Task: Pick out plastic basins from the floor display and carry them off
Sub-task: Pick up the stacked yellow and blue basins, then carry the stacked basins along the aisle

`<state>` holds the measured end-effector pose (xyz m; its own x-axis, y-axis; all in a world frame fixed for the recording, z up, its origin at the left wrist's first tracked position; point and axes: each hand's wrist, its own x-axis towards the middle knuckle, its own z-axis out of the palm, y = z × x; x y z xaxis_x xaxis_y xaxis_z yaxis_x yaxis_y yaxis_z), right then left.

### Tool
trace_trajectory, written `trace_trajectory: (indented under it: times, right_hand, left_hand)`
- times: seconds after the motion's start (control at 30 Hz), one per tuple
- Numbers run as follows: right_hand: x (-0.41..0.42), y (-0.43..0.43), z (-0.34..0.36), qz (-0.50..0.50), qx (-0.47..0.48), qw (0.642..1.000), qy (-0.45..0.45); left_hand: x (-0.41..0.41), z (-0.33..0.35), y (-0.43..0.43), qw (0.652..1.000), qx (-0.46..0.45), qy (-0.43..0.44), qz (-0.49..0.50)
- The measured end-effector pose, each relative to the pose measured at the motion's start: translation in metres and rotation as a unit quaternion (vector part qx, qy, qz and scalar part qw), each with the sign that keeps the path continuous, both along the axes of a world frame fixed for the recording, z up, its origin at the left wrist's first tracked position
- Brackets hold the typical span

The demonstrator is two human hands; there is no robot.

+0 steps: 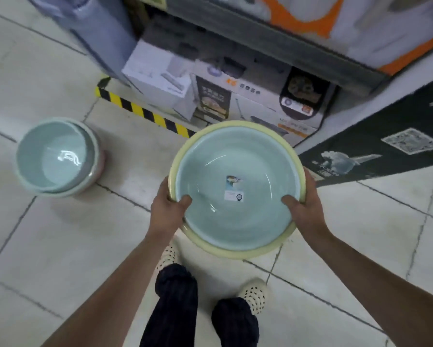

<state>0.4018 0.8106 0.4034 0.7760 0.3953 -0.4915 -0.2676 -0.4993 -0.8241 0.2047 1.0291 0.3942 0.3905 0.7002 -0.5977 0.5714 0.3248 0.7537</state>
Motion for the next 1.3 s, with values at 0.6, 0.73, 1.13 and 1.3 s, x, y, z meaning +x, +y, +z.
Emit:
trace_trajectory:
  times: [0.6, 0.73, 1.13, 1.3]
  right_hand:
    - [-0.192, 0.392, 0.061, 0.290, -0.017, 0.956, 0.030]
    - [-0.216, 0.446, 0.068, 0.312, -0.044, 0.949, 0.015]
    - [-0.213, 0.605, 0.043, 0.378, -0.118, 0.917, -0.034]
    - [-0.217, 0.659, -0.004, 0.390, -0.159, 0.907, -0.035]
  left_hand:
    - [-0.283, 0.094, 0.250, 0.958, 0.028, 0.008, 0.285]
    - [-0.310, 0.096, 0.298, 0.956, 0.030, 0.034, 0.289]
    - [-0.304, 0.057, 0.417, 0.934, 0.001, 0.060, 0.353]
    - [-0.301, 0.011, 0.461, 0.919, -0.011, 0.065, 0.390]
